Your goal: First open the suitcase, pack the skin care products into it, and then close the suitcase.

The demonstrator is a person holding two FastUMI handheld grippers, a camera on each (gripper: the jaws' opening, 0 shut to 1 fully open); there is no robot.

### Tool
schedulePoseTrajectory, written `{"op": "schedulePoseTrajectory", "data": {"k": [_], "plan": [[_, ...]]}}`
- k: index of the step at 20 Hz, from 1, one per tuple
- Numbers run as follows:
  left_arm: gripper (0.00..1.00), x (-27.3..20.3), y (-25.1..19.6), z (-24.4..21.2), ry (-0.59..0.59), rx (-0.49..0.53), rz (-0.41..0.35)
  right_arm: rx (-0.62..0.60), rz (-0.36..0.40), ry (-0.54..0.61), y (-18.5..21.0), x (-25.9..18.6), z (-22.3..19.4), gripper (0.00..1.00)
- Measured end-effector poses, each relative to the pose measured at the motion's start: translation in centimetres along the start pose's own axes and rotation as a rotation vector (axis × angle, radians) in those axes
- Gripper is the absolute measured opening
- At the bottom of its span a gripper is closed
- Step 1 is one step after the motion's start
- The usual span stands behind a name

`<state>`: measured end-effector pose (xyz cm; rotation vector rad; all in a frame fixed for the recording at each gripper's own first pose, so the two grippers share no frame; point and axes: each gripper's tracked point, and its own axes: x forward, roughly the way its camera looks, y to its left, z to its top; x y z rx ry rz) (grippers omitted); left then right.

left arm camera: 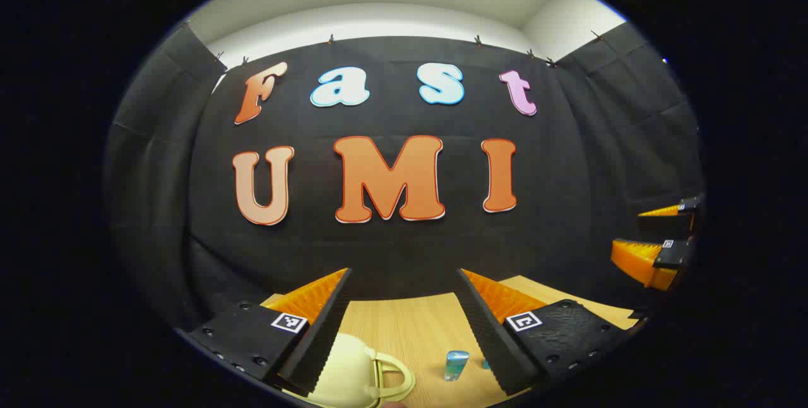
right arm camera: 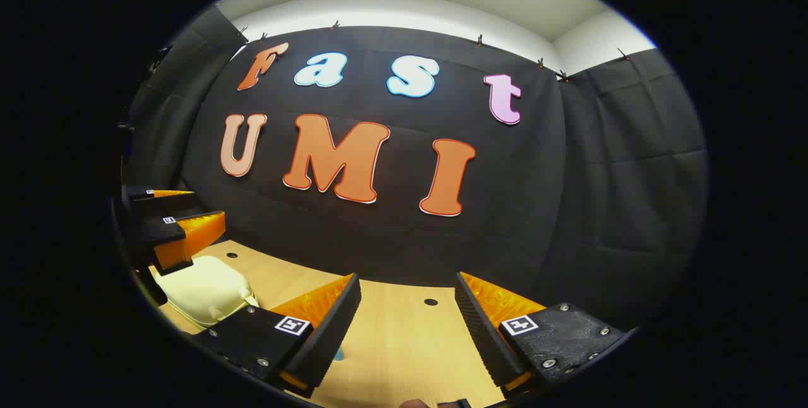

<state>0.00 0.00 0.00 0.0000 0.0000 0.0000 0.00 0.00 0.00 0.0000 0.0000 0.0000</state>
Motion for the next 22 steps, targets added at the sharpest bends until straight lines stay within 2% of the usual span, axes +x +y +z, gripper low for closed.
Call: {"op": "schedulePoseTrajectory", "data": {"k": [6, 9, 14, 16, 19, 22], "plan": [[0.98, 1.2, 0.2, 0.1, 0.005, 0.003, 0.110, 0.020, 0.137, -0.010, 1.9, 2.7, -0.4, 0.95], [0.98, 1.9, 1.4, -0.3, 0.029, 0.028, 0.200, 0.032, 0.194, -0.017, 2.6, 3.9, -0.4, 0.95], [1.00, 2.4, 1.7, -1.6, 0.077, -0.016, 0.277, 0.051, 0.257, -0.026, 2.4, 5.1, -1.0, 0.95], [0.98, 2.2, 1.6, -1.7, 0.082, 0.018, 0.276, 0.057, 0.269, -0.020, 2.4, 5.4, -1.3, 0.95], [0.98, 2.7, 1.0, -2.8, 0.124, 0.058, 0.218, 0.044, 0.262, -0.018, 2.1, 6.0, -1.6, 0.94], [1.00, 3.2, 1.7, -5.5, 0.215, 0.170, 0.200, 0.042, 0.231, -0.004, 2.1, 6.8, -1.9, 0.95]]}}
